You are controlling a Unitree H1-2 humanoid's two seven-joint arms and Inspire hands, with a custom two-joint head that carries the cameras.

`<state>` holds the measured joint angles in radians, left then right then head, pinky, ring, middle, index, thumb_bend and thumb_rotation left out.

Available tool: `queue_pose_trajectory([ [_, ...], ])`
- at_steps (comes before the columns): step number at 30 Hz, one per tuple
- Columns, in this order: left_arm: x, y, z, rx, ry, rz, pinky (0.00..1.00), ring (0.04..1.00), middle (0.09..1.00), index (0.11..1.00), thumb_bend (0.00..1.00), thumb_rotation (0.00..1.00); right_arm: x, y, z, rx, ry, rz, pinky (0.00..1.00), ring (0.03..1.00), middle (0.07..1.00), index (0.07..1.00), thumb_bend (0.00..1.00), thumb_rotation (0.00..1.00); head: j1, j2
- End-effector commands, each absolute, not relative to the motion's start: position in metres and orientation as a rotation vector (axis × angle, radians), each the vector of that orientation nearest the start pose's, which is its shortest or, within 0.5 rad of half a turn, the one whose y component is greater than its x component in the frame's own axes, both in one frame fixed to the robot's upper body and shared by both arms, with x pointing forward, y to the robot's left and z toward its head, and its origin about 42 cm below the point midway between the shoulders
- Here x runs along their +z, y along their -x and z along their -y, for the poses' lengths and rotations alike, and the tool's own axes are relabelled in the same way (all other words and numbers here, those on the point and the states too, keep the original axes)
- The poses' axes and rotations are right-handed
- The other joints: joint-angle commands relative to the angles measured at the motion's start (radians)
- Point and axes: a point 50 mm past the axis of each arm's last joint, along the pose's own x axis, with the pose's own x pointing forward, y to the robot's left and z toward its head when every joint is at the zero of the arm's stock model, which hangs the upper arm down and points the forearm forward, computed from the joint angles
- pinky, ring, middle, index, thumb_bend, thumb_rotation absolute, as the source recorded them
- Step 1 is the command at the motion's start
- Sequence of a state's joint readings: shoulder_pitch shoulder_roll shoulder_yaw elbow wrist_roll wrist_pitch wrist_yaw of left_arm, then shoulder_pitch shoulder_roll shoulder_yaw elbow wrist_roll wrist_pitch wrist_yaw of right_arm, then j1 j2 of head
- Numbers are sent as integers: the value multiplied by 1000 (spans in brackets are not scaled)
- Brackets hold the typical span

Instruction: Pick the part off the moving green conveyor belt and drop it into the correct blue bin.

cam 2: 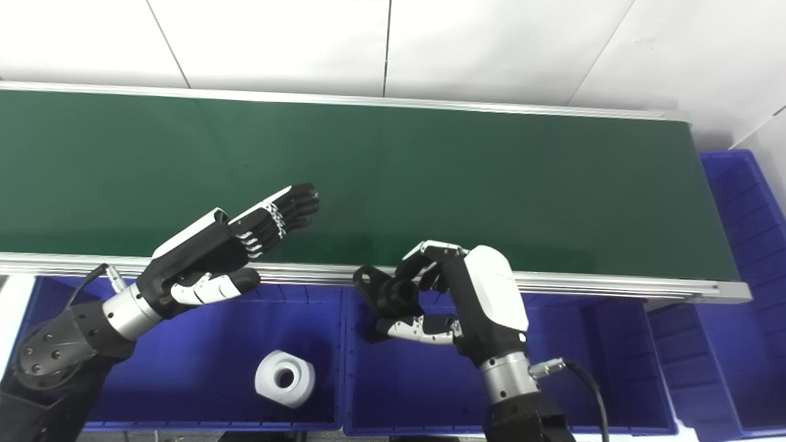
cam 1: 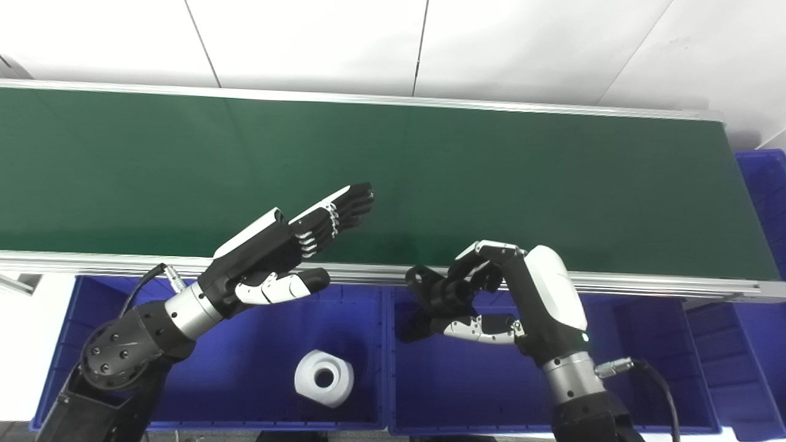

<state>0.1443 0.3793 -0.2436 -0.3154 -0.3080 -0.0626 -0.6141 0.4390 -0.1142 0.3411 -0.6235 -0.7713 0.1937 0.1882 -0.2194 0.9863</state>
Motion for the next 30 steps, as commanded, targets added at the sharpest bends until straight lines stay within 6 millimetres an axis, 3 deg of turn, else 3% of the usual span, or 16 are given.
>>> queue_pose_trajectory([
  [1,155,-211,-229,-920,-58,185,1000,1000,1000,1000,407,621,161,-128,171,272,744,52,410,453,540,447,514,0,4,1],
  [15,158,-212,-230,-928,-54,195,1000,1000,1000,1000,397,613,125,-124,173,301,794,-17,369,424,536,468,514,0,5,-2],
  [21,161,-213,-230,-930,-65,194,1000,1000,1000,1000,398,617,111,-132,172,322,840,-30,391,432,544,460,514,0,9,-5],
  [30,166,-215,-229,-937,-67,202,1000,1000,1000,1000,411,638,101,-141,166,417,1074,-104,490,480,543,455,514,0,9,-6],
])
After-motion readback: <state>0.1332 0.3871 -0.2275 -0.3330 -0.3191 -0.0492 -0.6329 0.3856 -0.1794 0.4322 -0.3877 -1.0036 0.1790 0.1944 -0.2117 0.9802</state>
